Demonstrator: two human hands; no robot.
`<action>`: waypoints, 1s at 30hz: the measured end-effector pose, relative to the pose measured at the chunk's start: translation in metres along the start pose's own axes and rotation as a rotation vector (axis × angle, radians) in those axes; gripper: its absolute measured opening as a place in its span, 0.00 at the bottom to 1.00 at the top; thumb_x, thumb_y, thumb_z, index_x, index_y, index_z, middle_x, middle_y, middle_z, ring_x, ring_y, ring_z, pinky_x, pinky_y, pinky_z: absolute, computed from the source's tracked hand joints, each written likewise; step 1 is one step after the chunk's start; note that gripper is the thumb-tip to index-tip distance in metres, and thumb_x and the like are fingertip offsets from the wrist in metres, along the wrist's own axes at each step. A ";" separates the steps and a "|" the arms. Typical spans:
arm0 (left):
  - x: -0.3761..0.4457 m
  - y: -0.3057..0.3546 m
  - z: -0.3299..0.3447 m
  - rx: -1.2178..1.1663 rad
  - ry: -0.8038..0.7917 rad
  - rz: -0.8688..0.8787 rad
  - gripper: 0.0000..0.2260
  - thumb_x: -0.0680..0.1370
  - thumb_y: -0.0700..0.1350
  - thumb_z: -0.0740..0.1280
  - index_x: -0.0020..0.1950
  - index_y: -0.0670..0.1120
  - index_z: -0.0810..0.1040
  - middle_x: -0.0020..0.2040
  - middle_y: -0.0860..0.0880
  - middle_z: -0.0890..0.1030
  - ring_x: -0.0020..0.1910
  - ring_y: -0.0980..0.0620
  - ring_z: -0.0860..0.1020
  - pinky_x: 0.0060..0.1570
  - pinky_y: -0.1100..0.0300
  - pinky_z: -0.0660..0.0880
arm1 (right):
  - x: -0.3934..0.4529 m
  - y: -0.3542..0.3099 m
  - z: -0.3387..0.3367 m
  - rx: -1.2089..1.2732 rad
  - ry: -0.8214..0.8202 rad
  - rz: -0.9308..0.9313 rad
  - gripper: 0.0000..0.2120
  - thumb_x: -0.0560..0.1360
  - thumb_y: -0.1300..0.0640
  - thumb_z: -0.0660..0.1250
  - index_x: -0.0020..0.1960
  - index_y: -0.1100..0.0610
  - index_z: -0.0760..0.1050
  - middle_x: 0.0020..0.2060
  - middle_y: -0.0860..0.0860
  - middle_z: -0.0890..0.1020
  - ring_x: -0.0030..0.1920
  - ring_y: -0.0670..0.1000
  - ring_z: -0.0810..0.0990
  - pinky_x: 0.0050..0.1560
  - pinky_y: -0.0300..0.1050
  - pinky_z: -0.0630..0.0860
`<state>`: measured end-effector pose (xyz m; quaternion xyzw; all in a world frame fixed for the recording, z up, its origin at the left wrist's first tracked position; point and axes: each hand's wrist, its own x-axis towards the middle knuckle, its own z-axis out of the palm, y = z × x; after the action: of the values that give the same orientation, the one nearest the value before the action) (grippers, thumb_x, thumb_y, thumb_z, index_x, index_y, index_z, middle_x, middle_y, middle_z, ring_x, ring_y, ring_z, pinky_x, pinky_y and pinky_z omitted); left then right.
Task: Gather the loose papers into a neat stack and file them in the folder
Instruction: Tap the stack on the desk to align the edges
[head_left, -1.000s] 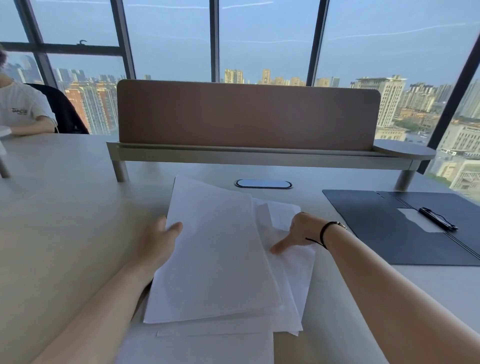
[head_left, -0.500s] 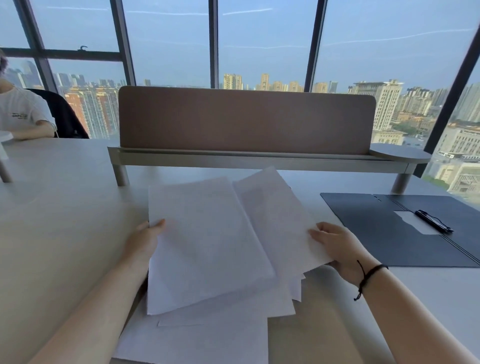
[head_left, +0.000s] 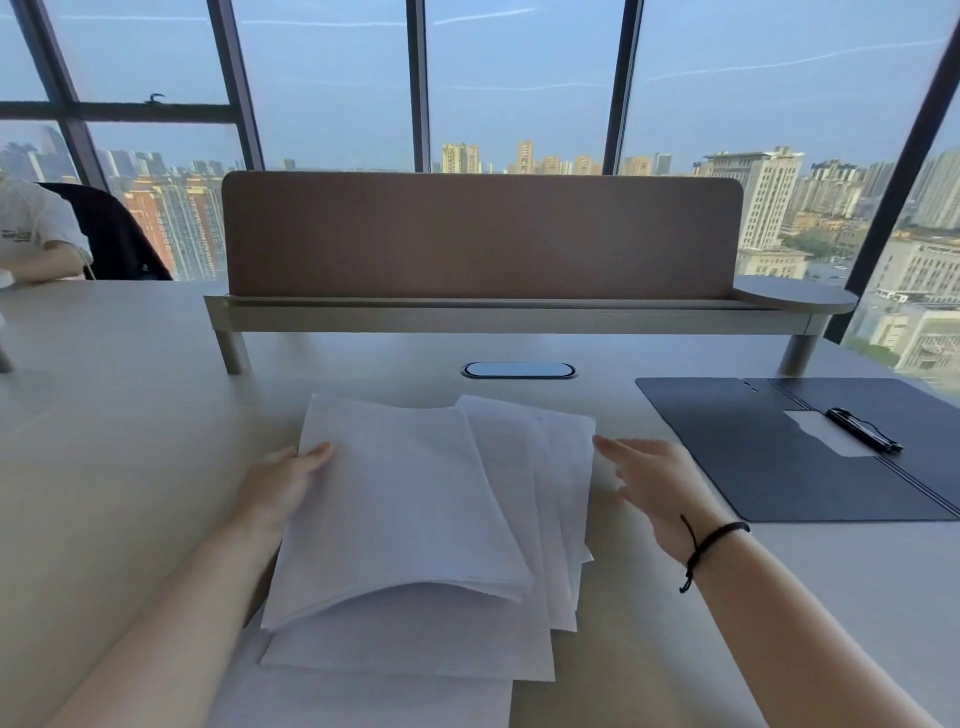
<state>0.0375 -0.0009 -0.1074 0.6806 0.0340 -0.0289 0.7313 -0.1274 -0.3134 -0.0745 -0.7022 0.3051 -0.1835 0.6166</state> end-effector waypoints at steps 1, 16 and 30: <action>0.001 0.000 -0.001 -0.002 -0.009 0.002 0.03 0.76 0.40 0.71 0.44 0.40 0.82 0.29 0.51 0.83 0.22 0.57 0.79 0.36 0.59 0.76 | 0.003 0.001 -0.002 0.053 0.030 0.043 0.20 0.73 0.52 0.74 0.35 0.68 0.74 0.30 0.62 0.69 0.38 0.55 0.66 0.49 0.54 0.76; -0.004 0.000 0.007 0.051 -0.125 0.078 0.05 0.78 0.37 0.67 0.51 0.39 0.81 0.28 0.56 0.83 0.26 0.61 0.81 0.29 0.70 0.77 | 0.001 0.011 0.047 0.151 -0.198 0.224 0.07 0.78 0.70 0.60 0.48 0.71 0.77 0.40 0.63 0.79 0.33 0.59 0.80 0.34 0.48 0.79; 0.000 0.003 -0.008 -0.019 -0.153 0.020 0.06 0.78 0.41 0.68 0.48 0.40 0.83 0.36 0.49 0.86 0.32 0.52 0.84 0.42 0.58 0.80 | 0.024 -0.002 0.058 -0.303 -0.315 0.093 0.12 0.77 0.66 0.57 0.48 0.62 0.79 0.40 0.60 0.78 0.38 0.57 0.75 0.34 0.47 0.74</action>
<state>0.0381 0.0072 -0.1045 0.6696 -0.0284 -0.0733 0.7386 -0.0727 -0.2852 -0.0857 -0.7920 0.2613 0.0052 0.5517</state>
